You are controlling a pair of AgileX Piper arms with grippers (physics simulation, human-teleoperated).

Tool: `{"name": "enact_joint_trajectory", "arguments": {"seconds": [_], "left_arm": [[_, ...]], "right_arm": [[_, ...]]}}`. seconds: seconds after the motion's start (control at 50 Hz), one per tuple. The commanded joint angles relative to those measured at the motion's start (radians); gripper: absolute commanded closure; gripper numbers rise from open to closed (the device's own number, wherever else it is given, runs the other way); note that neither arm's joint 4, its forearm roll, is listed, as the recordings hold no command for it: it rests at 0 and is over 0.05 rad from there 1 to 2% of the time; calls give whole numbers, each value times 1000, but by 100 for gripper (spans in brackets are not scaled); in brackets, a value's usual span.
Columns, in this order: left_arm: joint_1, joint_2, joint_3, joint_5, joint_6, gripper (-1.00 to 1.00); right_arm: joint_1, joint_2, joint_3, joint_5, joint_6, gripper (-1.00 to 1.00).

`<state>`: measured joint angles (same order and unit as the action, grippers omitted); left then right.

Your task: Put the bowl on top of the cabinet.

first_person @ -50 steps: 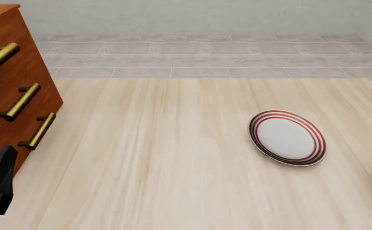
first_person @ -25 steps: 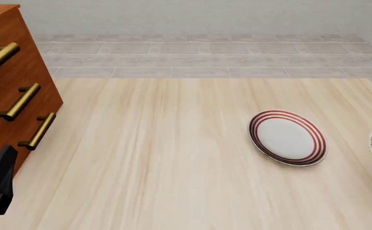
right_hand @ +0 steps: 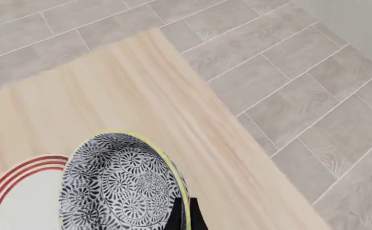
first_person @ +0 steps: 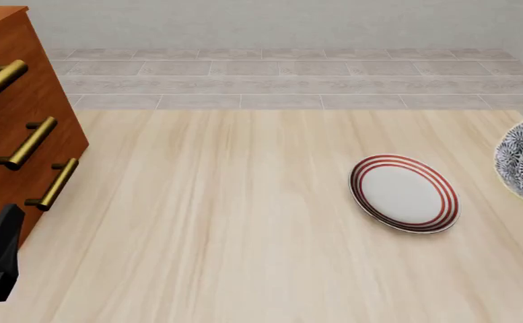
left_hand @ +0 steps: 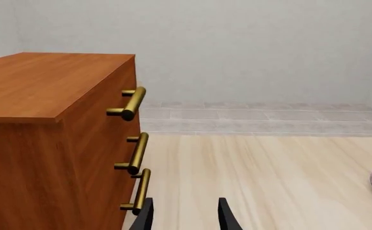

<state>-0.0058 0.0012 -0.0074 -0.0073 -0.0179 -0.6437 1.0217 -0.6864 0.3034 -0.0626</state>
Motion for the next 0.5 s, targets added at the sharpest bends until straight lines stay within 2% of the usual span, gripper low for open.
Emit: {"name": "enact_joint_trajectory", "arguments": {"seconds": [0.02, 0.5], "left_arm": [[-2, 0, 0, 2, 2, -100], [0, 1, 1, 3, 1, -100]], "right_arm": [[100, -16, -51, 23, 17, 100], [325, 14, -83, 8, 59, 100]]}}
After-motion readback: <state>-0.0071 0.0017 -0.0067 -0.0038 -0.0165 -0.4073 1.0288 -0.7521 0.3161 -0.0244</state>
